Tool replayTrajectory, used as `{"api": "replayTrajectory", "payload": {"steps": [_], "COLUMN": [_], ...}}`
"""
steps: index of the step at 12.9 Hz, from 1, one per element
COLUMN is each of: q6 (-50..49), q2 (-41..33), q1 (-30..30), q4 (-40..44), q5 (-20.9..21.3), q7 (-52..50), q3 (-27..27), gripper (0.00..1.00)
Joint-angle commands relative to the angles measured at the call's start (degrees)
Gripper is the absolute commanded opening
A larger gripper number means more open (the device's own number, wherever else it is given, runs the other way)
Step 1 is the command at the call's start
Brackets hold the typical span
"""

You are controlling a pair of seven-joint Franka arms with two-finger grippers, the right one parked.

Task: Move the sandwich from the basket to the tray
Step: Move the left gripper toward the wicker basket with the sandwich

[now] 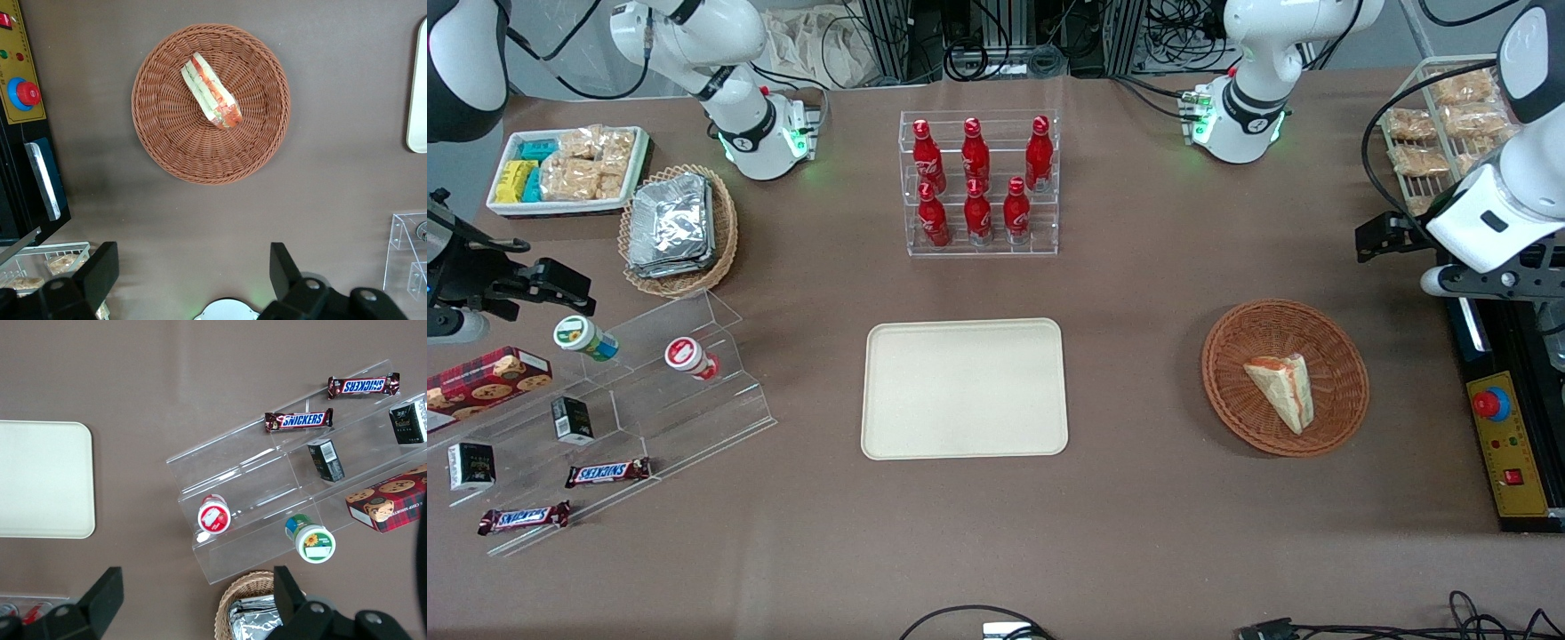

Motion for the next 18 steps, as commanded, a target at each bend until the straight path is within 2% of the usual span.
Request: {"api": "replayTrajectory", "payload": {"steps": [1, 8, 12, 15, 18], "q6": [0.8, 0.7, 0.6, 3.3, 6.5], "q2": [-1.0, -0.5, 2.2, 6.4, 11.5], "q1": [0.0, 0.0, 0.0, 0.0, 0.0], "q4": [-1.0, -0.7, -0.9, -0.9, -1.0], "q5": [-0.1, 0.1, -0.4, -5.4, -5.6], "q7": [-0.2, -1.6, -16.9, -23.4, -27.8], "q3": [0.2, 0.8, 1.8, 3.0, 3.1], "gripper": [1.0, 1.0, 1.0, 0.99, 0.99]}}
